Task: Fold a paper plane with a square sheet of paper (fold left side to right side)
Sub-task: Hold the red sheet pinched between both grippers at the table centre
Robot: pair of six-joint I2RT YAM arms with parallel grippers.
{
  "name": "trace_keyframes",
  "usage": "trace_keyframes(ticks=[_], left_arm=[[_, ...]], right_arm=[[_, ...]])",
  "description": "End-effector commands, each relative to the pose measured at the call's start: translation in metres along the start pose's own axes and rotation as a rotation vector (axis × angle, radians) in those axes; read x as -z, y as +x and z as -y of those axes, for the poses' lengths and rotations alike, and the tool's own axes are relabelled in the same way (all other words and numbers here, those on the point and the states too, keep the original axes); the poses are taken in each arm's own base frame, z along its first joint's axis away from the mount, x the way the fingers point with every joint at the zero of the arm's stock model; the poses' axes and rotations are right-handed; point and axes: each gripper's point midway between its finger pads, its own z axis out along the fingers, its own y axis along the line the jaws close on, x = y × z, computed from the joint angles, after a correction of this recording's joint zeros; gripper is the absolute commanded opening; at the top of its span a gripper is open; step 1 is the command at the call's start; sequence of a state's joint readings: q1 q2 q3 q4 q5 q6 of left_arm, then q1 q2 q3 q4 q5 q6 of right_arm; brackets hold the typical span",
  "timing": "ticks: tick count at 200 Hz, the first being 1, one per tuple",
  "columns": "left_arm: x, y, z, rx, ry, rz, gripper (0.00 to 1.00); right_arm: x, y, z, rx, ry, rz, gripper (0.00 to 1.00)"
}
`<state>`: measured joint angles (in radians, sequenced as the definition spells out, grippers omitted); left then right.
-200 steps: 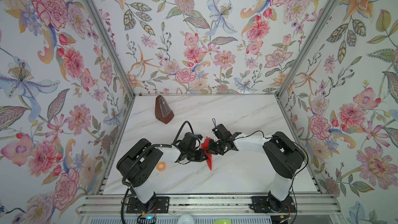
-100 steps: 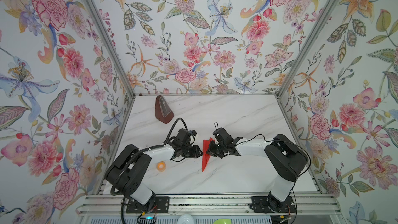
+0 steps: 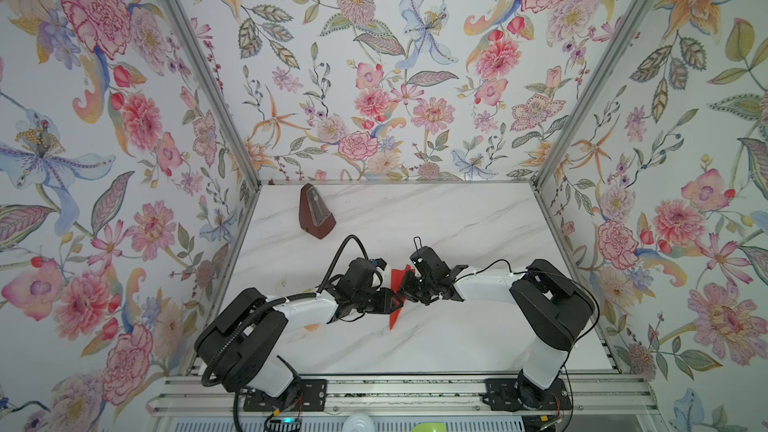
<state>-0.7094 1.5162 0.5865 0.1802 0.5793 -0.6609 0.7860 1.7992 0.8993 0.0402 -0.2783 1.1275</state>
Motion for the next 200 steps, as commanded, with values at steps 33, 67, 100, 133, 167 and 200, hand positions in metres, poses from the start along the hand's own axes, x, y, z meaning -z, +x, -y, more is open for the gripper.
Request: trace_keyframes(ticks=[33, 67, 100, 133, 167, 200], left_arm=[[-0.01, 0.009, -0.003, 0.032, 0.003, -0.008, 0.38], [-0.019, 0.023, -0.023, 0.057, -0.052, -0.05, 0.37], [-0.022, 0.032, -0.033, 0.07, -0.075, -0.073, 0.35], [-0.023, 0.039, -0.04, 0.076, -0.09, -0.088, 0.33], [-0.023, 0.043, -0.044, 0.078, -0.099, -0.097, 0.28], [-0.023, 0.046, -0.046, 0.077, -0.109, -0.105, 0.23]], right_arm=[[0.004, 0.001, 0.0, -0.004, 0.005, 0.018, 0.0], [0.008, -0.002, -0.007, 0.004, -0.012, 0.029, 0.0], [0.011, -0.004, -0.017, 0.023, -0.032, 0.034, 0.0], [0.011, -0.005, -0.027, 0.045, -0.057, 0.028, 0.0], [0.004, -0.001, -0.033, 0.062, -0.078, -0.005, 0.0], [-0.002, 0.003, -0.036, 0.076, -0.083, -0.035, 0.0]])
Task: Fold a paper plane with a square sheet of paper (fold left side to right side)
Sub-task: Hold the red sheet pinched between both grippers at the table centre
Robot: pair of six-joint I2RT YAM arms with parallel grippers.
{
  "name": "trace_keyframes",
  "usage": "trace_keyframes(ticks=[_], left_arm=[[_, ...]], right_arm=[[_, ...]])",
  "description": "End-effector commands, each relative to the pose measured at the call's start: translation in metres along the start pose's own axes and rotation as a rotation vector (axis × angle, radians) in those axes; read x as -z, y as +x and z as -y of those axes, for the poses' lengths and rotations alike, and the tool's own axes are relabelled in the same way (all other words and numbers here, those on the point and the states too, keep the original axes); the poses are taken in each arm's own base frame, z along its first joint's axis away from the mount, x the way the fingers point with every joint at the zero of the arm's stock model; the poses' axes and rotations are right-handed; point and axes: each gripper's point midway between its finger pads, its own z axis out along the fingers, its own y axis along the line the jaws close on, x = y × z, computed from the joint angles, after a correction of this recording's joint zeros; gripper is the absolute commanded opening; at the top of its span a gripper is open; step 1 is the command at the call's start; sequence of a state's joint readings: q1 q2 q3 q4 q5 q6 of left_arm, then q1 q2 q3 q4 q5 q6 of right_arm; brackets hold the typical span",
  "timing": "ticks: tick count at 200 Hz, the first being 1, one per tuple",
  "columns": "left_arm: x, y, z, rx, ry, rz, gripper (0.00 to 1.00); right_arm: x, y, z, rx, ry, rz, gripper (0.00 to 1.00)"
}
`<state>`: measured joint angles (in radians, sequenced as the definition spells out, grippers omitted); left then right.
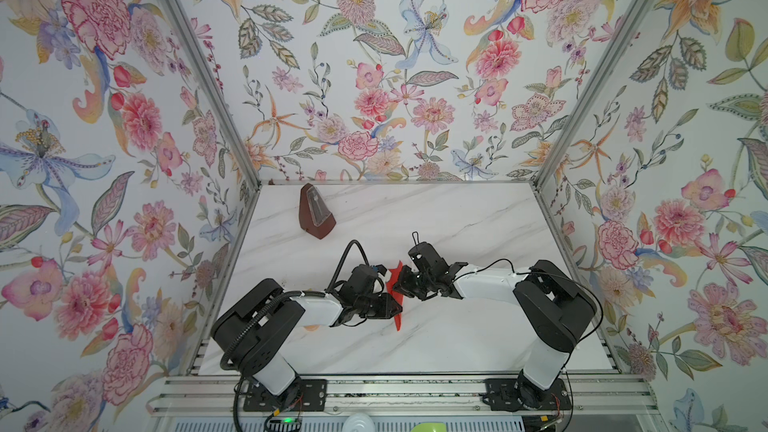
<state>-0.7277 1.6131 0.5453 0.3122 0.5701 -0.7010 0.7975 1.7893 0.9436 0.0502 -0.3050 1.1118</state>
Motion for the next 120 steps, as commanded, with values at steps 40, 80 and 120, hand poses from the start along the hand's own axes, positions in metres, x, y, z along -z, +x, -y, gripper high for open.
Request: trace_keyframes(ticks=[40, 80, 120], left_arm=[[-0.003, 0.033, -0.034, 0.048, -0.113, -0.093, 0.21], [-0.001, 0.033, -0.034, 0.043, -0.123, -0.092, 0.19], [0.001, 0.035, -0.037, 0.04, -0.136, -0.1, 0.14]], right_arm=[[-0.015, 0.007, 0.002, 0.037, 0.017, -0.052, 0.0], [-0.012, -0.004, 0.016, 0.03, 0.066, -0.012, 0.0], [-0.01, -0.014, 0.02, 0.032, 0.075, 0.007, 0.0]])
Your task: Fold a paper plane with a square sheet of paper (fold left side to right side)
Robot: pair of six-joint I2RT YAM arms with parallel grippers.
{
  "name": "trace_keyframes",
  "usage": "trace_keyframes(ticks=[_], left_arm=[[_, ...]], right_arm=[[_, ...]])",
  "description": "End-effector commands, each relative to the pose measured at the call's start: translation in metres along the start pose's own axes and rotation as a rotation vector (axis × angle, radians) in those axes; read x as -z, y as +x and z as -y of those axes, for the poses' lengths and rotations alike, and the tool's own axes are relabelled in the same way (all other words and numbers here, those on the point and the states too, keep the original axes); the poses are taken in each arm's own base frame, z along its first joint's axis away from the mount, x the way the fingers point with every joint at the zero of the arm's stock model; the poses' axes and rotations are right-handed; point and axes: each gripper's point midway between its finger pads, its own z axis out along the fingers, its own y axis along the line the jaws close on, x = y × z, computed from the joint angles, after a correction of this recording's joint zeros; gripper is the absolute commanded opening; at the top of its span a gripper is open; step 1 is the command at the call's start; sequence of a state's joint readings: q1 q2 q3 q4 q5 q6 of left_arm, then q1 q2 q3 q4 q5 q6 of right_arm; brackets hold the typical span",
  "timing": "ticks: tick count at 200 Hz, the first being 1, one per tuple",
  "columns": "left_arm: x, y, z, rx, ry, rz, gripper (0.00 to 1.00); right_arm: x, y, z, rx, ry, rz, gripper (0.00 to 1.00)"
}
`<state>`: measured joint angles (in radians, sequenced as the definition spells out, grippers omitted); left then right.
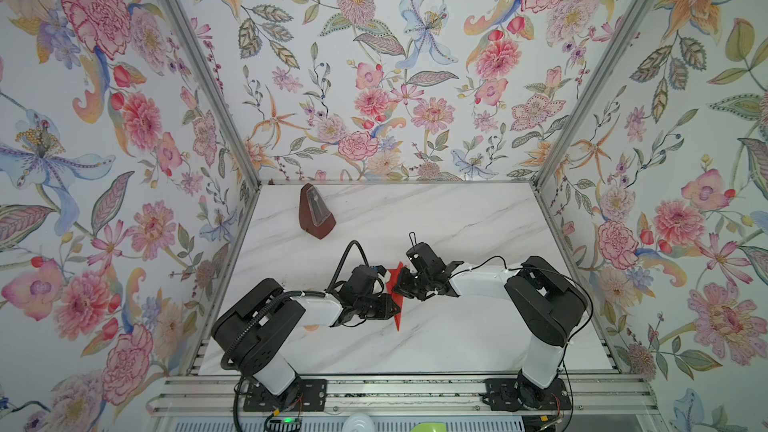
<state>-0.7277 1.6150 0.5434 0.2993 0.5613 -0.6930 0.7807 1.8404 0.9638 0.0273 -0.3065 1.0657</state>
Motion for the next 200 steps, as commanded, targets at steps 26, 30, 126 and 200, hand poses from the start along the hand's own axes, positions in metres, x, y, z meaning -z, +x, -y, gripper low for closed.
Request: trace_keyframes(ticks=[26, 30, 126, 200], left_arm=[[0.001, 0.033, -0.033, 0.04, -0.123, -0.096, 0.11], [0.001, 0.033, -0.034, 0.042, -0.124, -0.097, 0.11], [0.001, 0.038, -0.039, 0.045, -0.151, -0.116, 0.12], [0.001, 0.039, -0.041, 0.043, -0.157, -0.122, 0.1]], right_arm=[[-0.002, -0.012, 0.005, 0.019, 0.025, 0.018, 0.0], [-0.002, -0.011, 0.005, 0.022, 0.022, 0.015, 0.0], [-0.004, -0.009, -0.017, 0.087, -0.051, -0.032, 0.01], [-0.015, -0.004, -0.009, 0.101, -0.028, -0.085, 0.06]])
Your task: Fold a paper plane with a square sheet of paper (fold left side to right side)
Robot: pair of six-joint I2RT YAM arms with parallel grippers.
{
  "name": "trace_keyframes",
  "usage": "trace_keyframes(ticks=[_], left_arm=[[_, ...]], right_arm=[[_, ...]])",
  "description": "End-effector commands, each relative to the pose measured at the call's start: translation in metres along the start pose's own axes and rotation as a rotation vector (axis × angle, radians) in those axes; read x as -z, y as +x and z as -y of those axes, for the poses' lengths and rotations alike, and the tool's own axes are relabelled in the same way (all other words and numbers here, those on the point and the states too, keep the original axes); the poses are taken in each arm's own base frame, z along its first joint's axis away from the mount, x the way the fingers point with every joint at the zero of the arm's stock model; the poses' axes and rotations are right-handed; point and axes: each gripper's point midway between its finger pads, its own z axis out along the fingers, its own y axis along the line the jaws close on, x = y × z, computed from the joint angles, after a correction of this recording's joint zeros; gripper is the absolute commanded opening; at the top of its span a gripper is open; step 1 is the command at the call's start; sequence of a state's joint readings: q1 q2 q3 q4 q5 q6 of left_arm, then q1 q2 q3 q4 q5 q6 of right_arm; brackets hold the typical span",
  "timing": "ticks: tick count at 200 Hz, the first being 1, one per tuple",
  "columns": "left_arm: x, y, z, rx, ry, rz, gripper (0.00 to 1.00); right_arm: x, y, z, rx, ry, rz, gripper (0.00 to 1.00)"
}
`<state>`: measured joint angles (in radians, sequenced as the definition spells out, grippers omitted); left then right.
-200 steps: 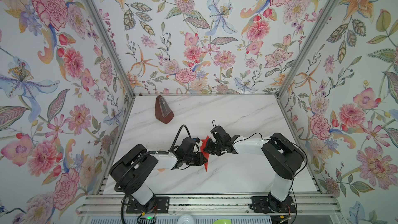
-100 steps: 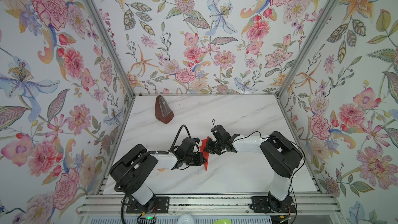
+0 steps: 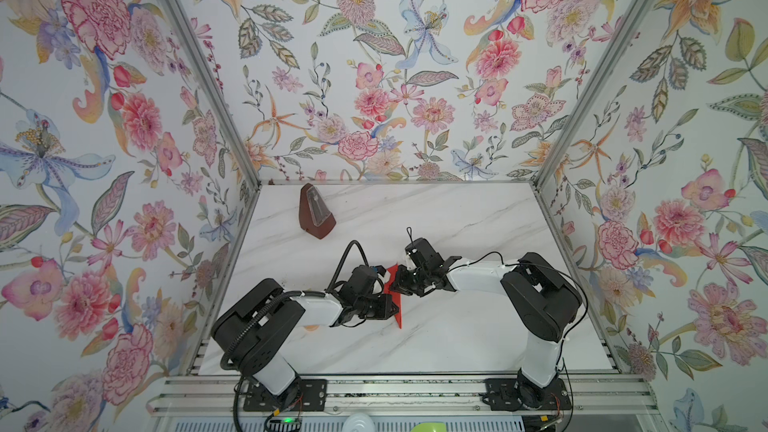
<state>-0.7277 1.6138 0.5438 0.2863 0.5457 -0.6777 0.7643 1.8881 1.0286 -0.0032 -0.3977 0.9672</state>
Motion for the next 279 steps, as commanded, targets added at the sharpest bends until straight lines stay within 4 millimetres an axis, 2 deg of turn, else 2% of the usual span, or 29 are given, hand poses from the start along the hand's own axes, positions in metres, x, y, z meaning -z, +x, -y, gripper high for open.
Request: trace_keyframes(ticks=[1, 28, 56, 74, 78, 105, 152, 176, 206, 246, 279], left_arm=[[0.0, 0.039, -0.037, 0.052, -0.138, -0.125, 0.1], [0.004, 0.041, -0.041, 0.047, -0.165, -0.129, 0.1], [0.011, 0.043, -0.046, 0.038, -0.196, -0.133, 0.14], [0.017, 0.045, -0.053, 0.041, -0.227, -0.138, 0.16], [0.022, 0.039, -0.048, 0.029, -0.215, -0.115, 0.16], [0.036, 0.032, -0.049, 0.02, -0.232, -0.084, 0.18], [0.047, 0.0, -0.002, -0.013, -0.064, 0.03, 0.29], [0.045, -0.008, 0.008, 0.005, -0.01, 0.059, 0.3], [0.033, -0.002, -0.005, 0.037, -0.041, 0.021, 0.29], [0.026, 0.005, -0.012, 0.058, -0.047, 0.005, 0.25], [0.021, 0.023, -0.023, 0.076, -0.076, -0.047, 0.18]], right_arm=[[-0.009, -0.005, 0.003, 0.017, 0.01, -0.013, 0.06], [-0.012, -0.004, 0.025, -0.023, 0.072, -0.017, 0.16], [-0.01, -0.004, 0.042, -0.066, 0.119, -0.013, 0.18], [-0.006, -0.003, 0.047, -0.093, 0.135, 0.001, 0.19], [-0.006, -0.001, 0.049, -0.1, 0.141, 0.004, 0.19], [-0.004, 0.002, 0.05, -0.145, 0.134, 0.027, 0.19], [-0.012, 0.005, 0.052, -0.164, 0.124, 0.025, 0.17], [-0.01, 0.004, 0.052, -0.161, 0.123, 0.032, 0.16], [-0.009, 0.004, 0.05, -0.16, 0.121, 0.034, 0.16], [-0.009, 0.003, 0.052, -0.162, 0.124, 0.04, 0.15], [-0.009, 0.002, 0.054, -0.166, 0.128, 0.048, 0.14]])
